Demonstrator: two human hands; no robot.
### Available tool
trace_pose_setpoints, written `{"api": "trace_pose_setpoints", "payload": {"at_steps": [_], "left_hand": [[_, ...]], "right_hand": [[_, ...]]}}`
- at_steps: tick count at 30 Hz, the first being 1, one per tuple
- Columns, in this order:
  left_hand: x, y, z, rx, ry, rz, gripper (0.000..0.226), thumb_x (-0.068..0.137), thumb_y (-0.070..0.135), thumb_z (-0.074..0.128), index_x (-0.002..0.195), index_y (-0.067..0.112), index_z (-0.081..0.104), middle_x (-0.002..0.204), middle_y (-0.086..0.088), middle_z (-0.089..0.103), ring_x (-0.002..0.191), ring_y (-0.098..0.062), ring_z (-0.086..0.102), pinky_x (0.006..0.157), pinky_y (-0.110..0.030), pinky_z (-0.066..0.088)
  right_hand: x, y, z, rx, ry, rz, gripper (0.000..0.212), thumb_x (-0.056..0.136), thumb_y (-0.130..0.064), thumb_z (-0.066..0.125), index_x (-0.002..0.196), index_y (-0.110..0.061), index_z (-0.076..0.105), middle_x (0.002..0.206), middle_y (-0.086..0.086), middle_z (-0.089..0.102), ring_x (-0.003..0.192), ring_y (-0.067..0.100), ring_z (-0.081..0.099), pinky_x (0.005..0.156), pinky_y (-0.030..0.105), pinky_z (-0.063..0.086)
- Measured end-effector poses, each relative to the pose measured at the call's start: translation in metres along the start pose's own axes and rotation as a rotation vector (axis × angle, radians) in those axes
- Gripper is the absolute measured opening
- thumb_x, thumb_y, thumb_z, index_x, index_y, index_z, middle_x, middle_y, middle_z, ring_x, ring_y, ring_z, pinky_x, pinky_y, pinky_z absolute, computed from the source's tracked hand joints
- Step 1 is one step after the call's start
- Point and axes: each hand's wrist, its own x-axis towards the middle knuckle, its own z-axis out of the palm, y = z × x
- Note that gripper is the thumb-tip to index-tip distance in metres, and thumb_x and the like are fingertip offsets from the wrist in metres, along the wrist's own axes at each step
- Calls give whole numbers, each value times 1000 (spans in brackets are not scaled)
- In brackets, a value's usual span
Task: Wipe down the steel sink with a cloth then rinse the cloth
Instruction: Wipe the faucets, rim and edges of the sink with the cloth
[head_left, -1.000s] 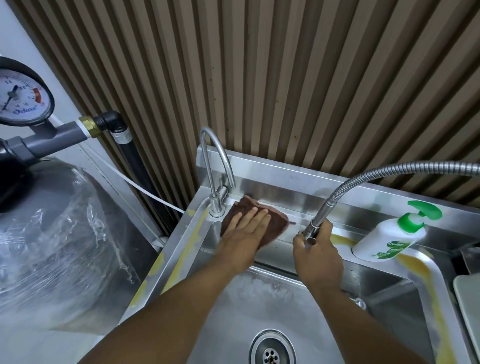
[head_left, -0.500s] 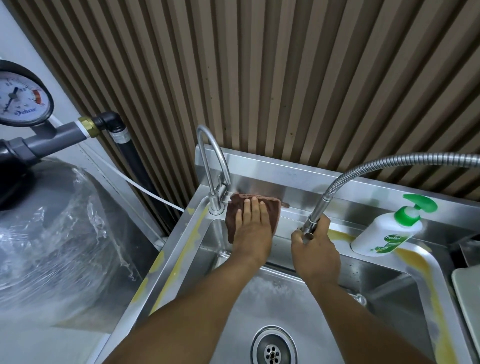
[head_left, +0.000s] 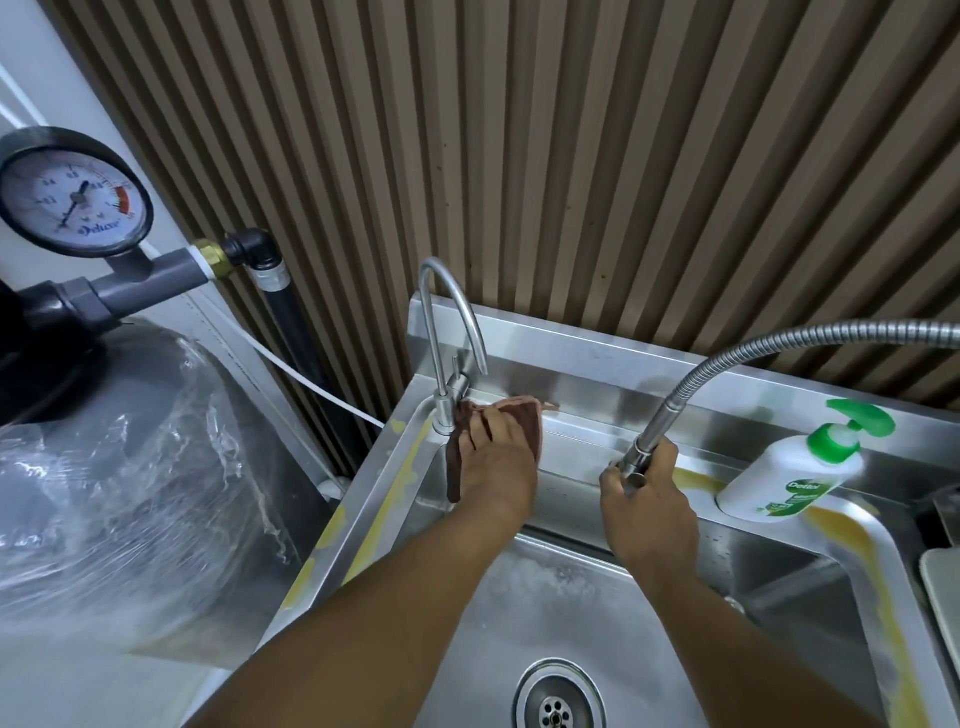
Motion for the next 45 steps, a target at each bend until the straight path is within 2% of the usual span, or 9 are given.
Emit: {"api": "trace_pose_setpoints", "payload": {"at_steps": [5, 12, 16, 18, 20, 22, 25, 37, 45], "left_hand": [[5, 14, -3, -71, -28, -67, 75, 97, 9, 50, 153, -8, 3, 160, -30, 5, 149, -48, 7, 122, -56, 11], [-34, 0, 22, -41, 86, 320, 89, 90, -2, 52, 158, 5, -5, 167, -15, -7, 154, -32, -13, 123, -47, -6], [-54, -11, 33, -278, 94, 395, 80, 95, 4, 52, 160, 10, 6, 169, -4, 1, 155, -22, -6, 126, -40, 5], [-67, -18, 34, -628, 93, 289, 68, 98, 8, 49, 159, 14, 20, 167, -1, 18, 153, -18, 18, 122, -28, 20], [-81, -20, 36, -1101, 11, 37, 57, 98, 1, 45, 151, 22, 44, 147, -2, 55, 117, -11, 61, 97, -20, 46], [-88, -20, 46, -1672, -112, -349, 56, 88, -11, 39, 126, 16, 68, 108, -11, 75, 75, -15, 67, 72, -28, 53], [-90, -21, 63, -2189, -317, -699, 33, 64, -4, 45, 93, -7, 60, 82, -22, 60, 68, -31, 57, 68, -42, 50], [-26, 37, 23, -2383, -342, -633, 36, 67, 2, 43, 98, -3, 60, 94, -21, 67, 81, -36, 64, 71, -40, 56], [-10, 20, -13, -2473, -305, -677, 27, 82, -6, 33, 65, -1, 52, 59, -16, 60, 68, -35, 57, 70, -48, 51]], "right_hand": [[1, 3, 1, -12, 24, -9, 31, 98, -33, 56, 114, -35, 30, 83, -3, 66, 69, 28, 61, 68, 35, 47], [0, 2, 2, -13, 17, 5, 31, 96, -33, 56, 114, -34, 30, 83, -2, 66, 73, 33, 61, 70, 37, 45], [0, 1, -1, -4, 2, -3, 30, 97, -33, 55, 113, -33, 29, 86, 2, 67, 74, 33, 60, 71, 38, 45], [0, 0, -1, -3, 2, 9, 30, 96, -32, 55, 112, -34, 29, 86, 4, 67, 74, 35, 58, 72, 38, 43], [0, 0, -1, -9, -2, 20, 29, 96, -33, 54, 111, -34, 29, 85, 4, 67, 74, 37, 59, 72, 40, 46], [0, 0, 0, -14, 2, 13, 28, 96, -34, 53, 113, -35, 30, 84, 4, 68, 74, 37, 62, 74, 42, 50], [1, 2, 0, -23, 6, 11, 28, 97, -33, 52, 114, -34, 30, 83, 3, 68, 72, 34, 61, 72, 39, 48], [2, 2, 3, -35, 35, 23, 30, 93, -32, 53, 110, -33, 29, 82, 6, 68, 72, 37, 56, 69, 38, 40], [0, -1, 0, -36, 10, 34, 28, 96, -34, 51, 108, -35, 26, 82, 3, 67, 72, 36, 60, 70, 37, 44]]}}
